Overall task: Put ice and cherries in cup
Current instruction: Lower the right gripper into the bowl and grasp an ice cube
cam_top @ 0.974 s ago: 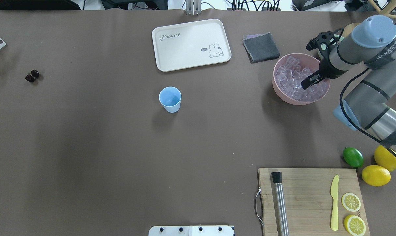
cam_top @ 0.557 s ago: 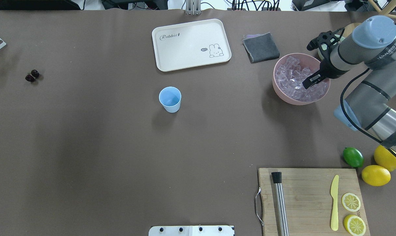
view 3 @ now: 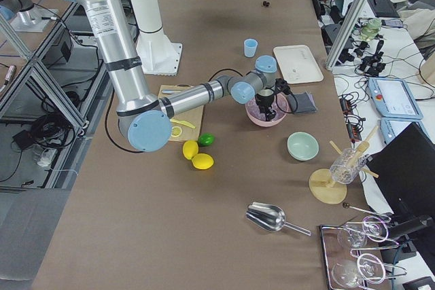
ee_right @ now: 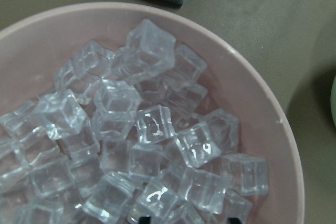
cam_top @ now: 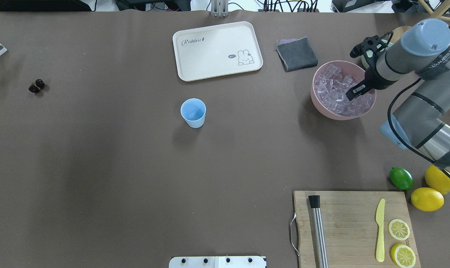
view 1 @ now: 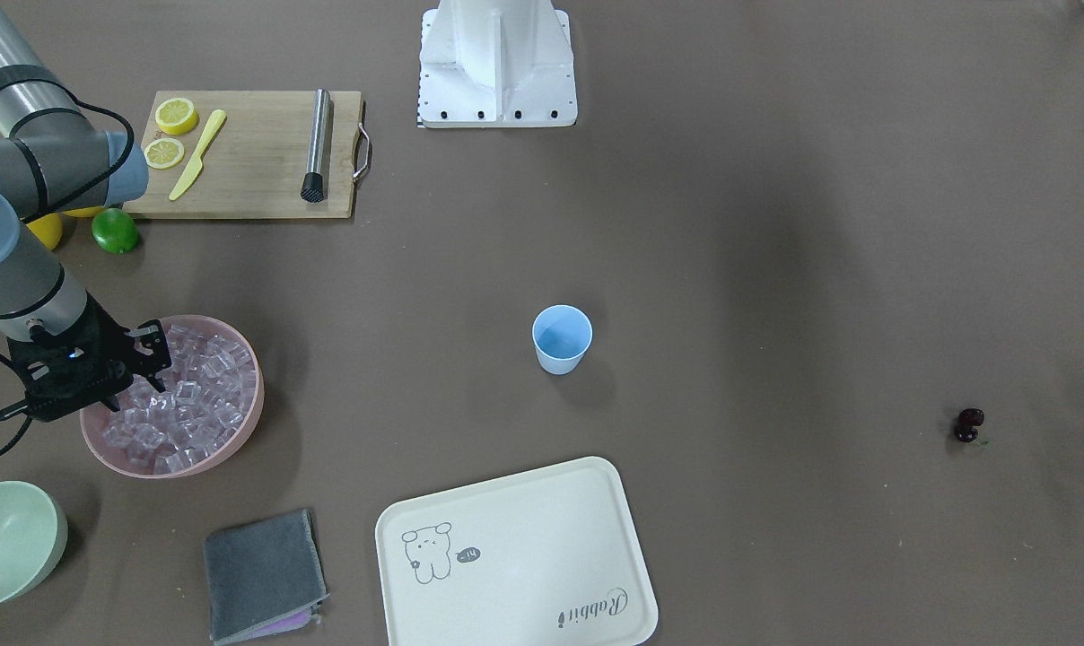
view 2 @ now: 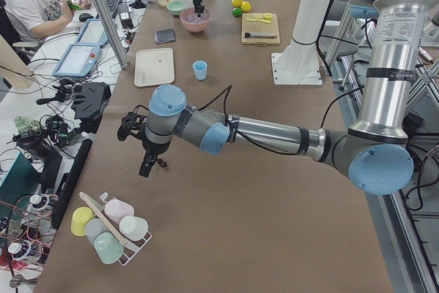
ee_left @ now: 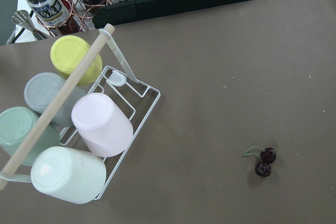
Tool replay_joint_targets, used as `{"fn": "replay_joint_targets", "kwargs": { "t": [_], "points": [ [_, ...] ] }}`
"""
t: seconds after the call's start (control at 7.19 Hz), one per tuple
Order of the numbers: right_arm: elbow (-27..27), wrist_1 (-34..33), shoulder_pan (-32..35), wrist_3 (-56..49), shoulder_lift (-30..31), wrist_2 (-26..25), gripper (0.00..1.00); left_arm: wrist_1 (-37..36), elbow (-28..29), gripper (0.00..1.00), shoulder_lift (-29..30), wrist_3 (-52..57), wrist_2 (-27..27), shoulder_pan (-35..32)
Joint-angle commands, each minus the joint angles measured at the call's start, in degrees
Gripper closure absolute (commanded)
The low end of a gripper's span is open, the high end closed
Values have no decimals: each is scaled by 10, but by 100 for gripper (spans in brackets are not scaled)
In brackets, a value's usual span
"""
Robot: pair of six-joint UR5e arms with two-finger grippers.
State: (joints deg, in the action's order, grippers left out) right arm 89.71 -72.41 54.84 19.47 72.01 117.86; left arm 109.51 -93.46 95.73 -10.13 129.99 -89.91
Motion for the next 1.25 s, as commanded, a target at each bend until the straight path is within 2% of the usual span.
{"fn": "replay_joint_targets", "kwargs": {
  "t": [0.0, 0.14, 0.42, 0.56, 0.7, 0.84, 0.97, 1.11],
  "points": [
    [11, -4, 0, 2, 5, 0, 86, 0, -1, 3, -1, -1, 0, 0],
    [12, -4, 0, 4, 7, 0, 87, 0, -1, 3, -2, -1, 0, 0],
    [22, -7, -1, 7, 5, 0, 100, 0, -1, 3, -2, 0, 0, 0],
    [49, -43, -2, 7, -5, 4, 100, 1, 1, 3, -2, 0, 0, 0],
    [62, -112, -3, 10, -59, 5, 100, 1, 1, 3, -2, -1, 0, 1],
    [62, -164, -20, 66, -117, 5, 100, 1, 0, 3, -1, -2, 0, 1],
    [57, -164, -57, 178, -162, 1, 100, 1, 2, 3, -1, -2, 0, 3],
    [46, -168, -84, 232, -212, -1, 100, 1, 14, 3, 5, -1, 0, 8]
  ]
}}
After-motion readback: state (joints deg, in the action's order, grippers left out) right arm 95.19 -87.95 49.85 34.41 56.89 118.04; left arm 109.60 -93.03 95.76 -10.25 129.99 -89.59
